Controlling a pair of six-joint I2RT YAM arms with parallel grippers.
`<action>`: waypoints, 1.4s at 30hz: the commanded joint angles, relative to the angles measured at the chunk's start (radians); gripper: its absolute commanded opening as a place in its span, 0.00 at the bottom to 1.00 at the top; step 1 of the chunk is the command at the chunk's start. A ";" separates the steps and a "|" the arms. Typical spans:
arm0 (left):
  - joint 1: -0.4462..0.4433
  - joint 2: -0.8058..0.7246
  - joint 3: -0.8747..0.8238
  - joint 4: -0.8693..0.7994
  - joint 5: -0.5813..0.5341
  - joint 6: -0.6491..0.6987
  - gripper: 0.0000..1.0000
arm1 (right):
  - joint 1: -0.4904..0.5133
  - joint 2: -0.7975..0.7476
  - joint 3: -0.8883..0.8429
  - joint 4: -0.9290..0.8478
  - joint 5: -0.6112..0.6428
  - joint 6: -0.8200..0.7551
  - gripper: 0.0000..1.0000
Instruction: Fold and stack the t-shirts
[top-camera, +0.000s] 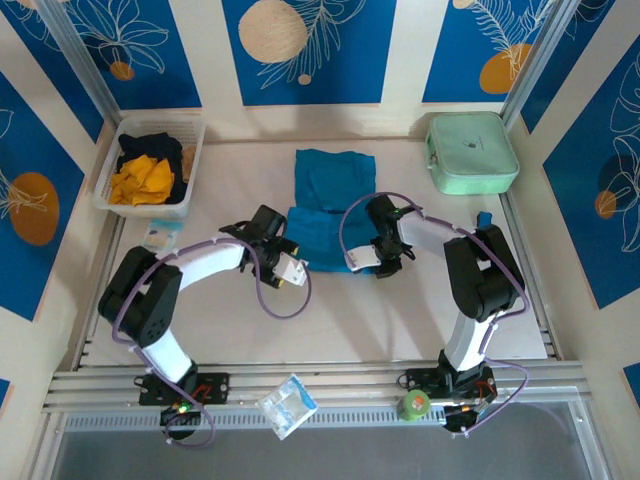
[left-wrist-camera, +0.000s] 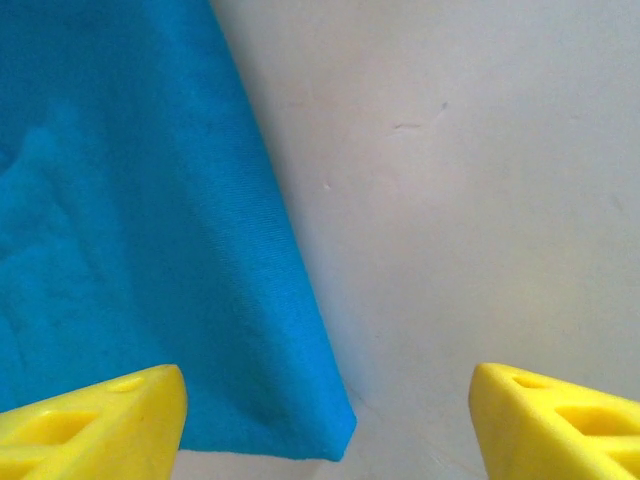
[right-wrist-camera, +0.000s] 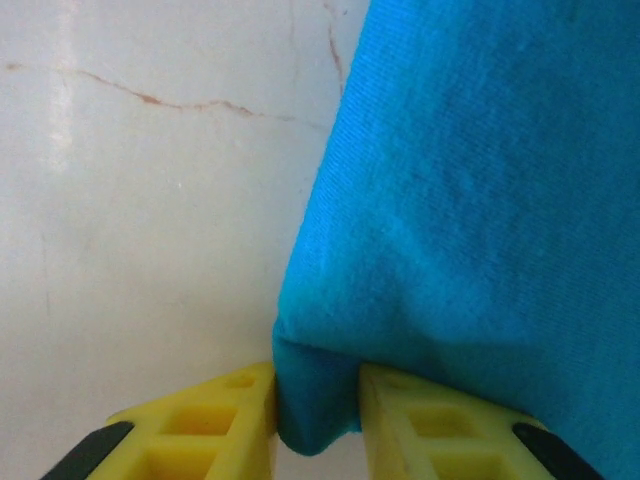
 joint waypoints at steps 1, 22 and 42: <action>-0.006 0.041 0.052 -0.054 -0.014 0.029 0.69 | -0.007 0.029 -0.013 0.001 -0.051 0.012 0.28; 0.041 0.186 0.157 -0.129 -0.110 0.105 0.57 | -0.007 0.032 -0.010 -0.019 -0.082 0.024 0.24; -0.020 0.559 0.456 -0.092 -0.190 0.095 0.31 | -0.008 0.110 0.031 -0.039 -0.108 0.054 0.22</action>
